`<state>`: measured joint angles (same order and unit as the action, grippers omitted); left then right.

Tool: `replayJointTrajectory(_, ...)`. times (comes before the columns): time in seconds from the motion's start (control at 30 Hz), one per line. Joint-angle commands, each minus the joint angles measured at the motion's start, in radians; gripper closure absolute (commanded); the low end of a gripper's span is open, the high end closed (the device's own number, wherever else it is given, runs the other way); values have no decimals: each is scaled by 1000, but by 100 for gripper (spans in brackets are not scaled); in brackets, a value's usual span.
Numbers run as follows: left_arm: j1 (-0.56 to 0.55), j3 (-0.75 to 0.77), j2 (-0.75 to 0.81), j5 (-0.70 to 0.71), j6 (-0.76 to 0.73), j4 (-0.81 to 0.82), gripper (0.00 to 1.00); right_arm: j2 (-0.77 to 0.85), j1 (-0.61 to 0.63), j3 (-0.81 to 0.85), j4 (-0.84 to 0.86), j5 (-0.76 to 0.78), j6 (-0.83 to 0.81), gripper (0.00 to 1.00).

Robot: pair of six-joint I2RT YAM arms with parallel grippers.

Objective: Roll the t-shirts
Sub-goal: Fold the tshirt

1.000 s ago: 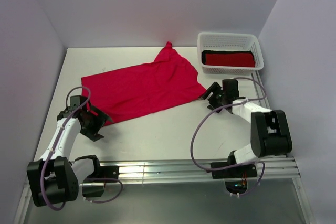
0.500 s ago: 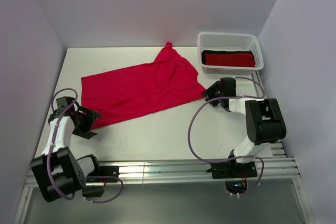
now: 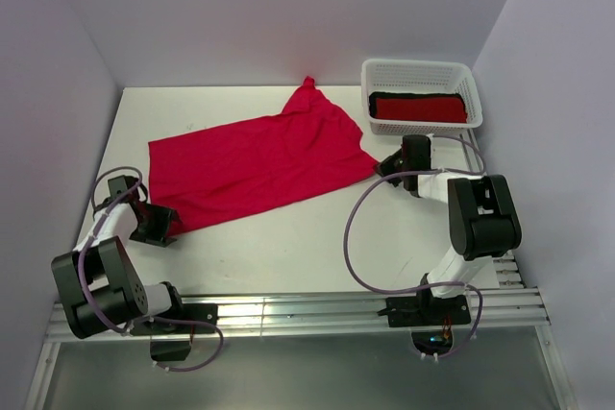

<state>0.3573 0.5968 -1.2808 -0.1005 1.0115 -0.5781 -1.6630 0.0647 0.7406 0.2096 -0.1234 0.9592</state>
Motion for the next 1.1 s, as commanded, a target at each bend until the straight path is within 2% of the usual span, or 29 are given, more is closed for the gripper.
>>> replayJointTrajectory(0.0, 5, 3, -61, 96, 21, 72, 46, 15, -5, 33, -18, 25, -20, 100)
replayJointTrajectory(0.13, 5, 47, -140, 146, -8, 63, 51, 49, -2, 16, -65, 19, -20, 100)
replayJointTrajectory(0.2, 5, 67, -181, 159, -13, 46, 54, 74, 0, 16, -140, 30, -27, 100)
replayJointTrajectory(0.23, 6, 80, -192, 159, -20, 38, 61, 84, 0, 7, -157, 30, -30, 100)
replayJointTrajectory(0.3, 5, 84, -219, 162, -22, 26, 65, 129, 3, -7, -214, 37, -30, 100)
replayJointTrajectory(0.33, 5, 86, -229, 162, -25, 15, 81, 144, 10, -26, -237, 36, -36, 100)
replayJointTrajectory(0.37, 5, 86, -248, 163, -27, 11, 93, 176, 15, -35, -255, 39, -37, 100)
replayJointTrajectory(0.4, 5, 86, -256, 165, -24, 1, 99, 193, 20, -44, -306, 47, -37, 100)
replayJointTrajectory(0.57, 5, 98, -249, 209, -31, -86, 100, 328, 32, -127, -416, 60, -27, 100)
replayJointTrajectory(0.67, 5, 107, -213, 251, -33, -152, 100, 393, 30, -144, -538, 76, -37, 100)
replayJointTrajectory(0.8, 5, 121, -189, 219, -13, -213, 100, 482, 35, -191, -695, 71, -53, 100)
replayJointTrajectory(1.07, 3, 150, -253, 248, 18, -348, 99, 745, 50, -323, -932, 104, -60, 100)
